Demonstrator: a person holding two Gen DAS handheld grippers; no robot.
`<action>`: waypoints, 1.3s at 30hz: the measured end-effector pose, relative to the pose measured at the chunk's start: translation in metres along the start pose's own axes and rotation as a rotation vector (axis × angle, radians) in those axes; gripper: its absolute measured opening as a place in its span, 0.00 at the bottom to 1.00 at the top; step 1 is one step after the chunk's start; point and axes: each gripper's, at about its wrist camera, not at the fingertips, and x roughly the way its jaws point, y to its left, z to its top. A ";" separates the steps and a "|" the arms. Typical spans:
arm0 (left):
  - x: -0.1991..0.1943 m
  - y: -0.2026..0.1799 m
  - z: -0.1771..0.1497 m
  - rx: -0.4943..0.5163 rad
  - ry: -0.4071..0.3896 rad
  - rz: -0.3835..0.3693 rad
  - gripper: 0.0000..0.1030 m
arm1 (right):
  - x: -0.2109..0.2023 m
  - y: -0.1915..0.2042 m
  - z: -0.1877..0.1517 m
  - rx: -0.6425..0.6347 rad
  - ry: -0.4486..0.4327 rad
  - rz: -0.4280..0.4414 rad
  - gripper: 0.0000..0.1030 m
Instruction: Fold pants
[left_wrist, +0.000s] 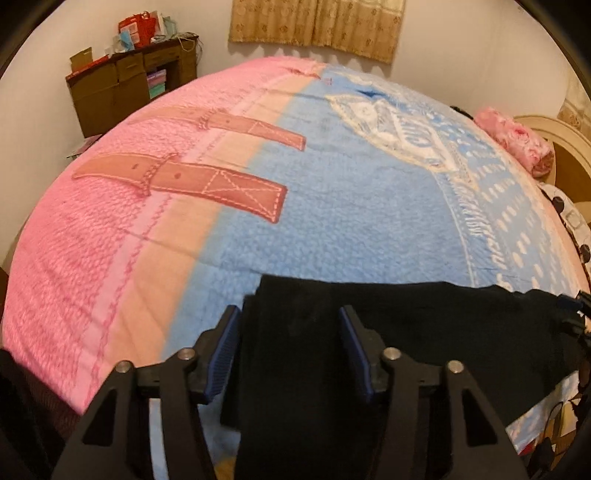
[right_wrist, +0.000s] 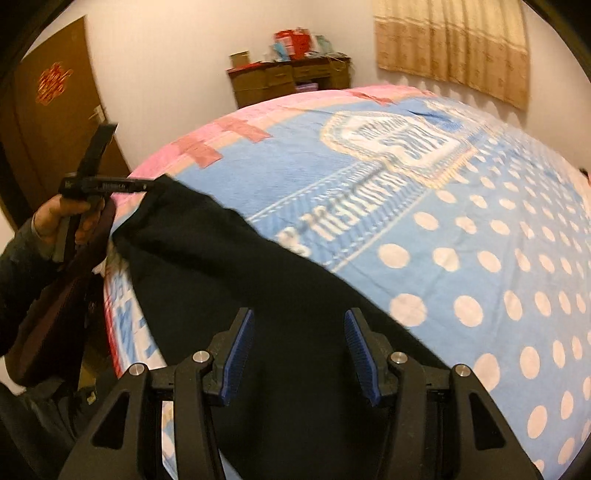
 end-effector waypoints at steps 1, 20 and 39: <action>0.003 0.000 0.001 -0.002 0.008 -0.004 0.43 | 0.001 -0.007 0.001 0.023 0.001 -0.004 0.51; 0.000 0.004 0.002 -0.014 -0.041 -0.058 0.14 | 0.104 0.007 0.077 0.217 0.176 0.468 0.38; 0.000 0.013 0.014 -0.055 -0.079 -0.134 0.13 | 0.127 0.001 0.091 0.381 0.166 0.554 0.07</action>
